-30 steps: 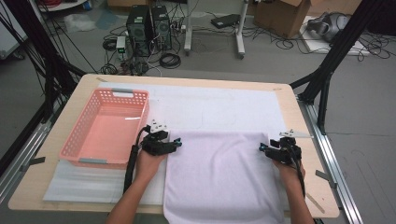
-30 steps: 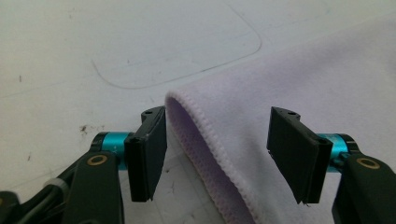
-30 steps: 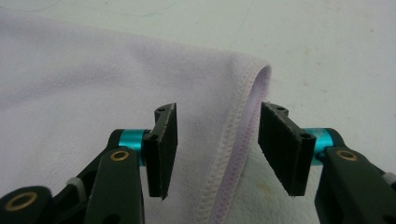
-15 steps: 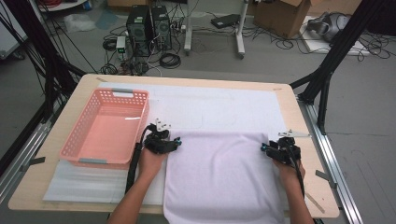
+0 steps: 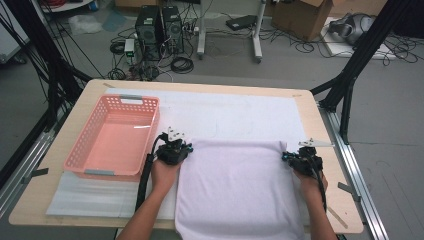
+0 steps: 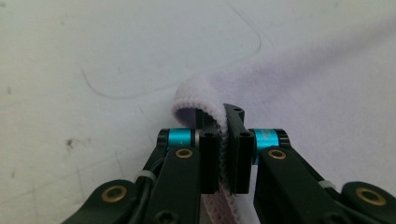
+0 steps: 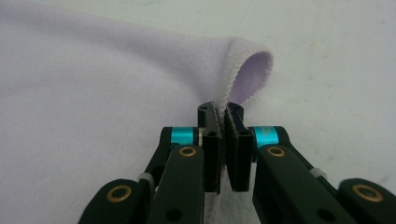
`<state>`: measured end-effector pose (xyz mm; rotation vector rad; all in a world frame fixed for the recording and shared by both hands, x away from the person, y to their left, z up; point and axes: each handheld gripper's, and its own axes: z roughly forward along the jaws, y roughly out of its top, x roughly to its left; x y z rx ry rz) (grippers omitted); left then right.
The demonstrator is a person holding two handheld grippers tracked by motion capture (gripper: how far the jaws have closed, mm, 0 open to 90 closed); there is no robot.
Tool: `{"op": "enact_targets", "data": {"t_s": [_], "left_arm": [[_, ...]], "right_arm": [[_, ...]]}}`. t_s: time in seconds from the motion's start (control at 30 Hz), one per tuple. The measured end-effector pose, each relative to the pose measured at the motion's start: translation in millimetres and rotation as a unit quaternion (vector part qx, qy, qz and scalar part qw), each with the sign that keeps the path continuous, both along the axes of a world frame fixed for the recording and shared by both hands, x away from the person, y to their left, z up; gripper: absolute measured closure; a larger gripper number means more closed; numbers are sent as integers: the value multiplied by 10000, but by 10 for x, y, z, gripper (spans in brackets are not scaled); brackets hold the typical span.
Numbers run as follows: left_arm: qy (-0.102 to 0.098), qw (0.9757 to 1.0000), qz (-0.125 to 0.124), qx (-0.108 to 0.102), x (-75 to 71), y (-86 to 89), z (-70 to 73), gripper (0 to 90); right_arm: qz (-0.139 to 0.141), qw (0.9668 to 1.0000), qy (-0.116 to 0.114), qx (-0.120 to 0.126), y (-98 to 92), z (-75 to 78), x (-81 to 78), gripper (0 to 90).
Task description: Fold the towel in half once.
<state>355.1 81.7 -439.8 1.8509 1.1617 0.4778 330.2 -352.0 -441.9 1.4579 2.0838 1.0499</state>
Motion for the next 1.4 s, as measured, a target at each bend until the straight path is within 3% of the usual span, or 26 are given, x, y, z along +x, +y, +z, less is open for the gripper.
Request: {"op": "enact_targets", "data": {"t_s": [0.2, 0.37, 0.63, 0.73, 0.83, 0.93, 1.03, 1.17, 1.3, 1.4], "left_arm": [[-176, 9996, 198, -70, 168, -28, 164, 851], [-160, 9989, 385, -205, 375, 9, 259, 851], [-103, 9974, 577, -409, 669, 70, 254, 850], [-132, 9971, 597, -458, 719, 86, 255, 849], [-133, 9969, 625, -467, 724, 104, 238, 818], [-19, 9979, 542, -351, 707, 100, 227, 564], [29, 9994, 255, -221, 659, 65, 244, 514], [-108, 9991, 79, -412, 579, 6, 302, 469], [-83, 9989, -109, -457, 510, -19, 311, 445], [-130, 9985, -165, -500, 438, -9, 329, 442]], "right_arm": [[-65, 9995, -267, 122, -22, 115, 95, 865], [-99, 9989, -446, 142, -6, 210, 285, 865], [-259, 9987, -403, 179, 83, 279, 594, 863], [-240, 9988, -434, 44, 121, 313, 683, 862], [-305, 9986, -428, 103, 155, 327, 744, 828], [-423, 9985, -336, 102, 183, 299, 749, 603], [-375, 9988, -324, 54, 174, 274, 700, 578], [-356, 9987, -349, 76, 134, 313, 604, 569], [-268, 9984, -451, 230, 100, 395, 488, 561], [-162, 9988, -442, 131, 62, 449, 404, 569]]}}
